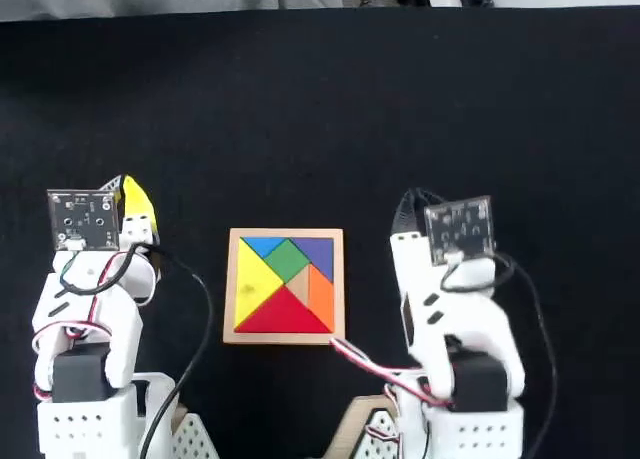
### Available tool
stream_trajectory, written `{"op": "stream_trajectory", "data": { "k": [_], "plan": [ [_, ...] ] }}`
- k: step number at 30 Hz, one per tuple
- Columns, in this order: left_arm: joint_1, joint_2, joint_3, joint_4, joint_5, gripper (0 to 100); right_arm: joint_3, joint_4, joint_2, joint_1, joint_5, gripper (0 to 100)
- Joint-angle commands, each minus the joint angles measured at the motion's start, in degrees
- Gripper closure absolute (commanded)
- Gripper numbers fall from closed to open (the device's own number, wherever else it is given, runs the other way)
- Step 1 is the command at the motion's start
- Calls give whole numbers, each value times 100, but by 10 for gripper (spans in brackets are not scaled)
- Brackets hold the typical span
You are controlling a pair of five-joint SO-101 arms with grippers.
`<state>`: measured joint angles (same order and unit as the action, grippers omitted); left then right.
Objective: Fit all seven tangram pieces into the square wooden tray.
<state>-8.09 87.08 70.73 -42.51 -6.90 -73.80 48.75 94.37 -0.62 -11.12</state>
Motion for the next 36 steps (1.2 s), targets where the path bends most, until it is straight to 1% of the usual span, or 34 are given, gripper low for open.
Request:
{"op": "stream_trajectory", "data": {
  "k": [1, 3, 6, 10, 12, 16, 18, 20, 23, 27, 29, 36],
  "plan": [
    [-13, 545, -462, -932, 9, 970, 31, 589, 1420, 88, 158, 987],
    [-4, 1108, -611, -1398, 9, 970, 242, 818, 1481, 79, 158, 987],
    [-66, 1890, -338, -1468, -35, 970, 101, 747, 1270, 79, 158, 987],
    [-13, 1635, 330, -1380, 0, 970, -585, 396, 1420, 79, 149, 987],
    [-4, 1741, 980, -923, 0, 970, -796, 308, 1429, 79, 149, 987],
    [-31, 1758, 2176, 343, 0, 970, -919, 281, 1420, 79, 158, 987],
    [-48, 1749, 2510, 721, 0, 970, -971, 281, 1420, 62, 158, 987],
    [-13, 1723, 2677, 870, 0, 970, -1112, 264, 1420, 44, 158, 987],
    [75, 1723, 2668, 624, 0, 970, -1455, -79, 1420, 44, 158, 987],
    [637, 1714, 2668, 246, -35, 970, -2000, -756, 1420, 44, 158, 987],
    [769, 1714, 2668, 105, -35, 970, -2237, -993, 1420, 44, 158, 987],
    [743, 1714, 2668, -774, -44, 970, -2273, -677, 1402, 70, 132, 987]
  ]
}}
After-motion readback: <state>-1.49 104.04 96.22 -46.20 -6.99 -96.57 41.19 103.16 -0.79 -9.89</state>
